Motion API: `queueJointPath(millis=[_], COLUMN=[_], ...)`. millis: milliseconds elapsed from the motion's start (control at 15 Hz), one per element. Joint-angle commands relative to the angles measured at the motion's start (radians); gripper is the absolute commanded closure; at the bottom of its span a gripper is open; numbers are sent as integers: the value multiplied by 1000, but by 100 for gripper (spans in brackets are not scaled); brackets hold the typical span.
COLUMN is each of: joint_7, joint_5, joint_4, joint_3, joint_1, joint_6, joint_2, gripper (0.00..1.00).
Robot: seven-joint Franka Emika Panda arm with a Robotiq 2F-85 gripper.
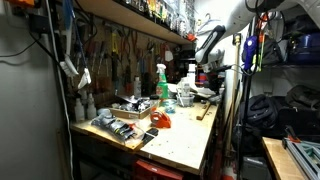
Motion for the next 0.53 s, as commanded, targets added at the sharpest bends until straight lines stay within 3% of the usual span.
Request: queueJointPath(millis=[0, 267, 467], joint_7=[-5, -8, 0], joint_5=[119, 234, 277], joint_4=[15, 7, -10], joint_3=[36, 51, 56], joint_1=[-46, -69, -70], joint_6=[12, 68, 183], joint_2=[15, 7, 10], gripper=[99, 99, 99])
